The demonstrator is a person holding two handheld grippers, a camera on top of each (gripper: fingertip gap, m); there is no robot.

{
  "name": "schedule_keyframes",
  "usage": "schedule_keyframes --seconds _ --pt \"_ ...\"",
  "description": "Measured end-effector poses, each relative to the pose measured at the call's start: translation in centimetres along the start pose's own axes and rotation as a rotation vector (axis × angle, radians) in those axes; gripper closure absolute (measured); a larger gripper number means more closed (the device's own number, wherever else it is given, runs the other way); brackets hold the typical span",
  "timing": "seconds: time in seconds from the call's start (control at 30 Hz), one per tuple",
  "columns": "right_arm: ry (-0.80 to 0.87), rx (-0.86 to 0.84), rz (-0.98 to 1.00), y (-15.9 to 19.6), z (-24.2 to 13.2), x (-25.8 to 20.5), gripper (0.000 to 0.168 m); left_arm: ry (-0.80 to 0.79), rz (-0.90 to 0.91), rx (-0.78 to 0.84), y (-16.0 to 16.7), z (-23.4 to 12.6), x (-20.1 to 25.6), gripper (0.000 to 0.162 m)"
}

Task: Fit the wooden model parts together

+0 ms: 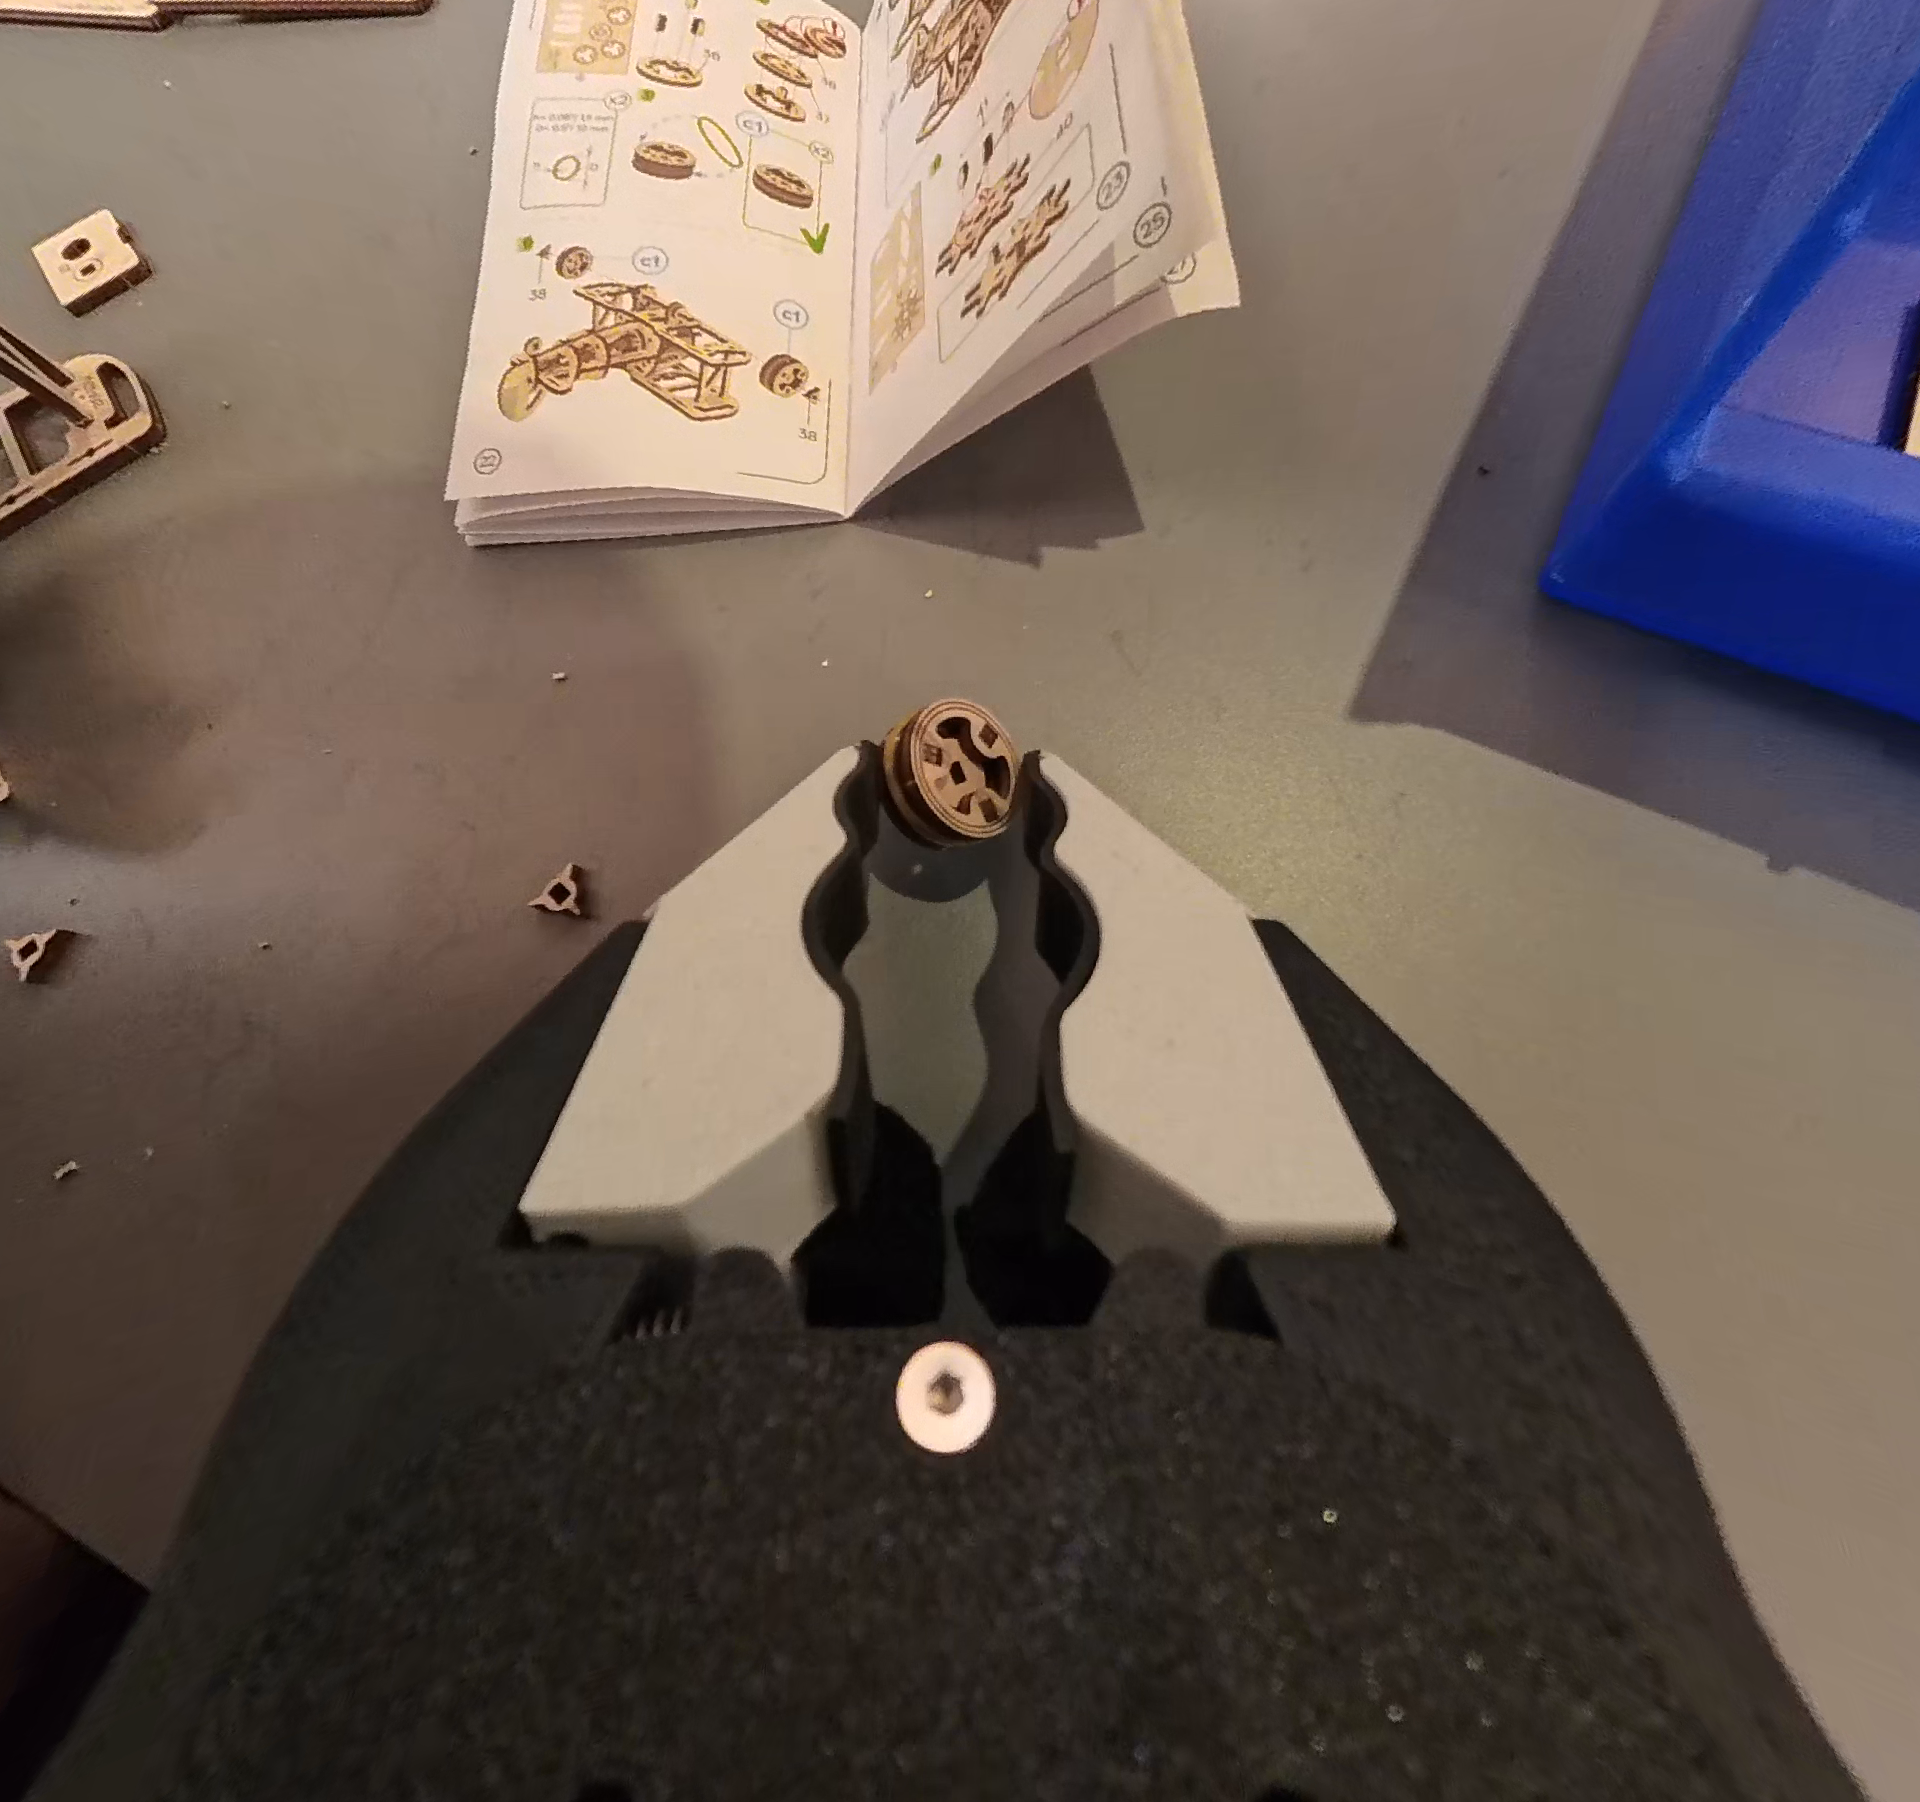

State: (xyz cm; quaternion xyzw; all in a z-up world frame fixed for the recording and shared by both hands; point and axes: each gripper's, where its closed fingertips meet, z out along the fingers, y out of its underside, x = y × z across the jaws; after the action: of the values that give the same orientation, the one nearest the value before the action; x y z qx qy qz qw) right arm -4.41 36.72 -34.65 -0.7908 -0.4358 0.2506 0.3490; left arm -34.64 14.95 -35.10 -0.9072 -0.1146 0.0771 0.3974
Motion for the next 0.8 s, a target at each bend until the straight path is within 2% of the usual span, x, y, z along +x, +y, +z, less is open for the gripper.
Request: schedule_keyframes --seconds 0.8 --pt "-0.021 -0.003 -0.010 -0.02 0.07 -0.36 0.142 0.004 -0.001 -0.001 0.02 0.00 0.05 0.146"
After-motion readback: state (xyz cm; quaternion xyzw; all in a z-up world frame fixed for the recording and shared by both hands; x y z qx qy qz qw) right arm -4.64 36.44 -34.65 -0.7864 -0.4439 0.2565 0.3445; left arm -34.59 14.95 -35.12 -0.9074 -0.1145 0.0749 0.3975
